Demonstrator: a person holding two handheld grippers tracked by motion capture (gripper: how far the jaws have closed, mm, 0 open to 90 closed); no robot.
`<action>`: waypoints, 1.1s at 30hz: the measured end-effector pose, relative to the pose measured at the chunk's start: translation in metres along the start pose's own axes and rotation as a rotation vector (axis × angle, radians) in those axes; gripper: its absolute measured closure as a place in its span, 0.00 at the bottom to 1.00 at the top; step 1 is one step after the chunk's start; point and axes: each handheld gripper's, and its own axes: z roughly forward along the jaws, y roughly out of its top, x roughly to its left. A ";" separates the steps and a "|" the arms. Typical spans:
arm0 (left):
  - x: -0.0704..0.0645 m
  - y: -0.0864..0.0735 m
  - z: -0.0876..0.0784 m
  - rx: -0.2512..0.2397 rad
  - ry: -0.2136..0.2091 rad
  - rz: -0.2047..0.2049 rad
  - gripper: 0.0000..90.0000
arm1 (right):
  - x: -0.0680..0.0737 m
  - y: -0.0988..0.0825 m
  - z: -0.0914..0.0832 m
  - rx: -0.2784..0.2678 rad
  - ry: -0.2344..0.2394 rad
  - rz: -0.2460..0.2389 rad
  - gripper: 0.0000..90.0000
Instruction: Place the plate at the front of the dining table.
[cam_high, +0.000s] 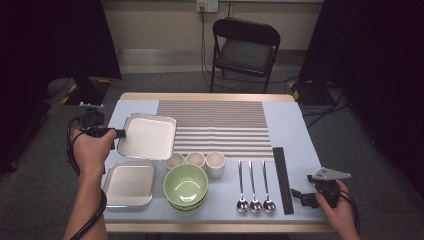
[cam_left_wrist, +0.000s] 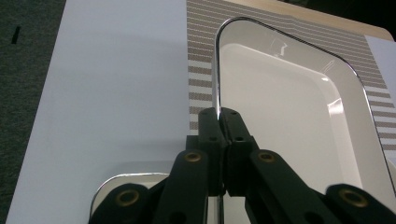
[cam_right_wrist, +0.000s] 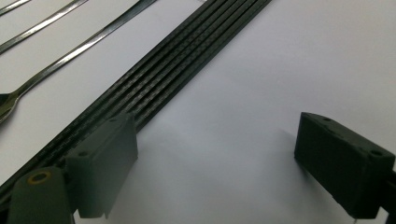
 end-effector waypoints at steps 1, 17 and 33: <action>-0.001 0.001 0.001 0.002 0.001 0.003 0.98 | 0.000 0.000 0.000 0.000 0.000 0.000 0.14; -0.019 0.014 0.017 -0.005 -0.015 0.013 0.98 | 0.000 0.000 0.000 -0.002 0.000 0.000 0.14; -0.032 0.021 0.032 -0.011 -0.035 0.014 0.99 | 0.000 0.000 0.000 -0.005 0.000 -0.001 0.14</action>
